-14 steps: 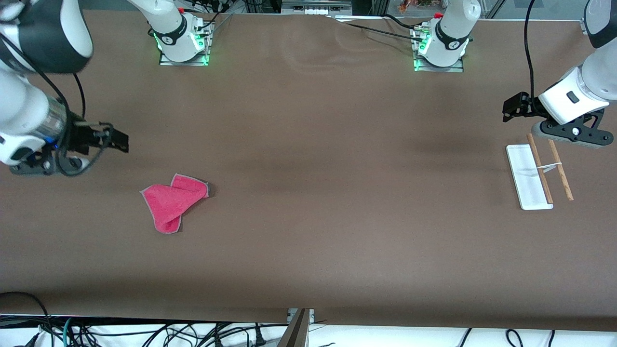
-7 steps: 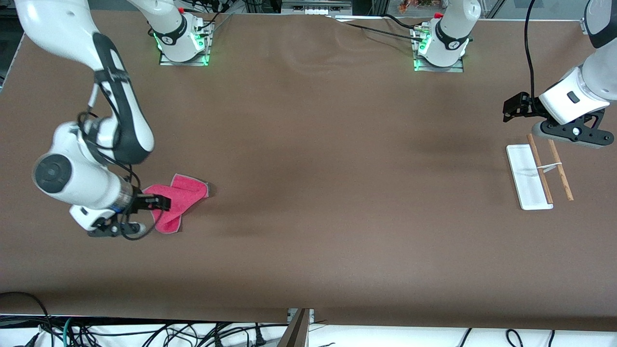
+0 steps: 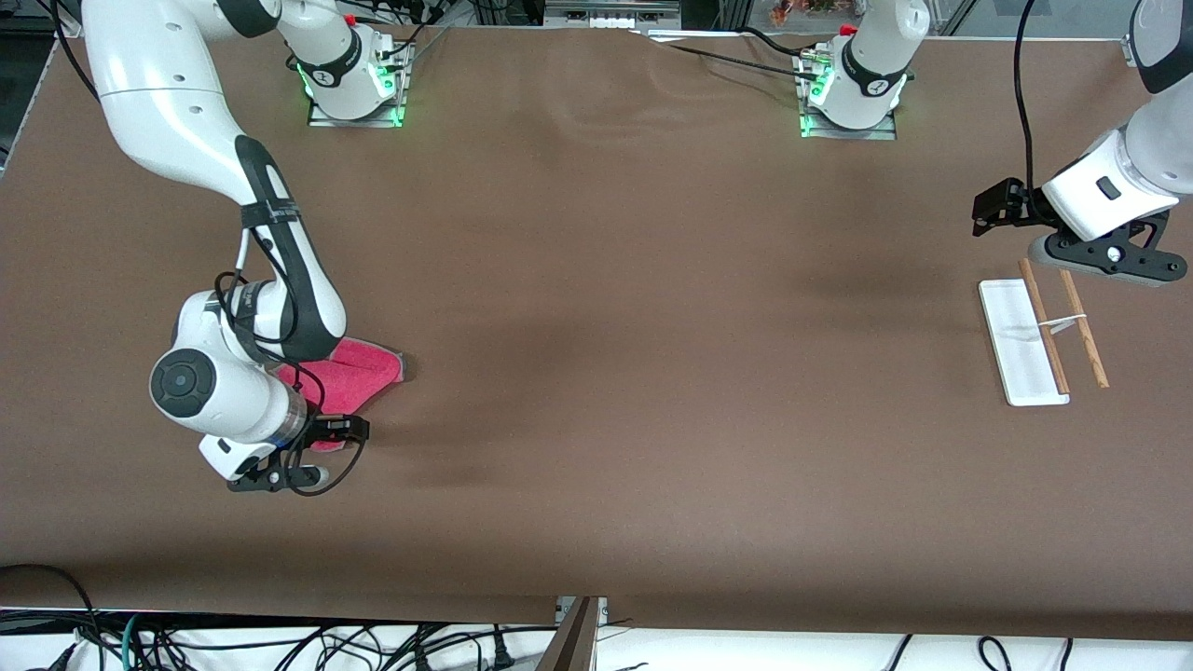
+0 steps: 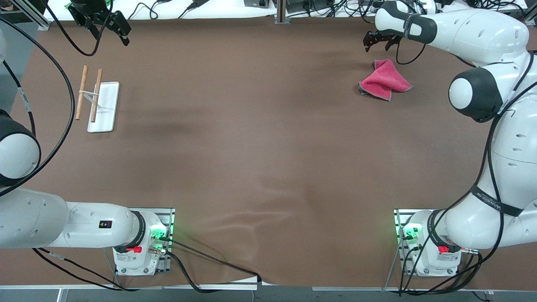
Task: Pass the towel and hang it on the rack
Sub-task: 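Reach the right gripper down to the pink towel's edge, then close the right gripper on the pink towel's edge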
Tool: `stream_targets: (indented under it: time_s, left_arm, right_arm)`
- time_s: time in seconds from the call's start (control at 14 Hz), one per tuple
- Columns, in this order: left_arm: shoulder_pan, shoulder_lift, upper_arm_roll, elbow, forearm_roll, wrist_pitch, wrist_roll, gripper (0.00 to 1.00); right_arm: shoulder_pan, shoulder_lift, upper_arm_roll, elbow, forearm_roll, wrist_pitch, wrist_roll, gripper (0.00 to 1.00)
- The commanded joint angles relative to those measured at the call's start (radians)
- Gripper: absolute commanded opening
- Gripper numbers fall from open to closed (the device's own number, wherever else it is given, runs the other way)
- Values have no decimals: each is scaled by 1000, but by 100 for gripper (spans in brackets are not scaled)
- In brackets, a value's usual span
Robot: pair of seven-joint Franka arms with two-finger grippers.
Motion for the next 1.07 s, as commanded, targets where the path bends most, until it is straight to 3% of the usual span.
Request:
stream_targets:
  time_s: [0.0,0.57,1.0]
  left_arm:
    - [4,15,-4,35,17,-27,4,100]
    - [4,15,-2,35,17,-27,4,100]
    - [4,15,-4,35,17,-27,4,100]
  right_arm:
    - [-11,54,2,47,17,31,-4,80]
    - [-16,65,1,13,55,39,-4,60]
    - [-24,66,1,-11,55,48,-4,59]
